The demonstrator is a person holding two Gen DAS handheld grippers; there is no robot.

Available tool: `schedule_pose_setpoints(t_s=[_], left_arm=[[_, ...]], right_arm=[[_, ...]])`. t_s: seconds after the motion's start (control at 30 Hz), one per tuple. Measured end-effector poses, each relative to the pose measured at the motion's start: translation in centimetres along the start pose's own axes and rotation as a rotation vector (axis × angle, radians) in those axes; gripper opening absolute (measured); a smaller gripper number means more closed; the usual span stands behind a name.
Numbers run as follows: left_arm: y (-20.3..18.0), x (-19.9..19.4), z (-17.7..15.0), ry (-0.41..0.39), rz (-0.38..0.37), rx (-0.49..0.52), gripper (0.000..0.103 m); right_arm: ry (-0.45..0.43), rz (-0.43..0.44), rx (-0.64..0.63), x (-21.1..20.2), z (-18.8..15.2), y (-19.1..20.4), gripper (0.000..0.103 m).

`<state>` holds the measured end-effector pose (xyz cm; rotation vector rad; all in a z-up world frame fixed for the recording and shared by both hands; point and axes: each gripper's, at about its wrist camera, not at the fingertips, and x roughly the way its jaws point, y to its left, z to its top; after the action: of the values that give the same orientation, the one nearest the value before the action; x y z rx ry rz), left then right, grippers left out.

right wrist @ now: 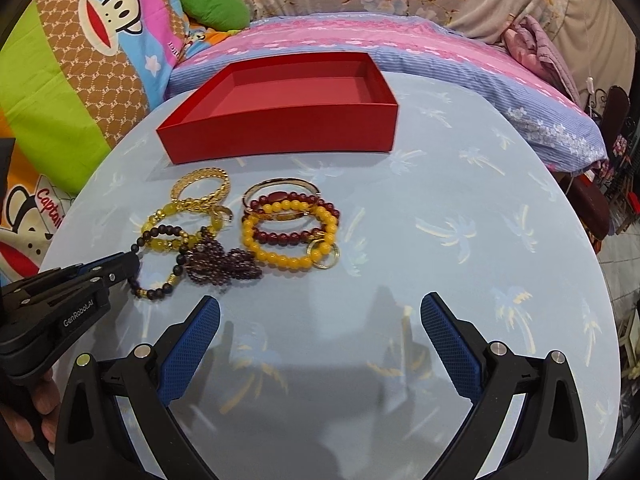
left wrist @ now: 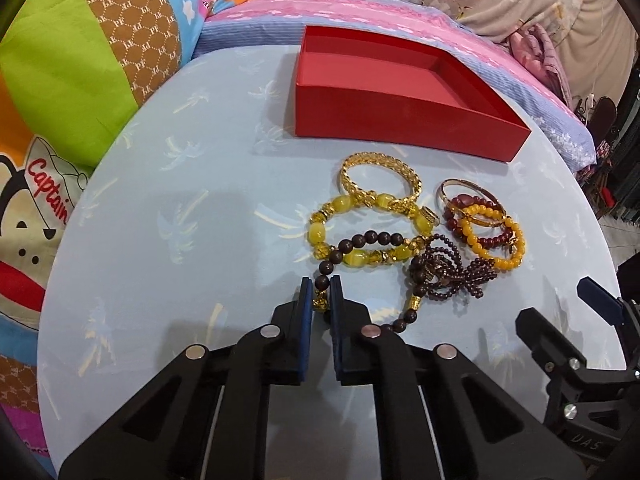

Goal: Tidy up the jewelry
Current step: 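Grasp the black bead bracelet with the left tool while the right tool grasps the garnet bow bracelet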

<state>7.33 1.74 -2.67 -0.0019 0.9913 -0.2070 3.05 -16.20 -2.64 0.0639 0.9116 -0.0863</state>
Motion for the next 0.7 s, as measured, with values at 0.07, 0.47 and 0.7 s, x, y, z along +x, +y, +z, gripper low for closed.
schedule_pose_setpoints(t_s=[0.07,0.47,0.7], left_arm=[[0.5,-0.4,0.2,-0.009,0.007,-0.010,0.008],[3.4,-0.3,-0.3,0.003,0.067,-0.053,0.008],[3.8,-0.1,-0.3,0.007,0.060,-0.055,0.008]], right_arm=[[0.000,0.012,-0.011,0.2,0.1,0.6,0.095],[0.046,0.113,-0.060,2.1,0.6,3.9,0.068],[0.059,0.131,-0.064,3.0,1.1,4.8,0.050]])
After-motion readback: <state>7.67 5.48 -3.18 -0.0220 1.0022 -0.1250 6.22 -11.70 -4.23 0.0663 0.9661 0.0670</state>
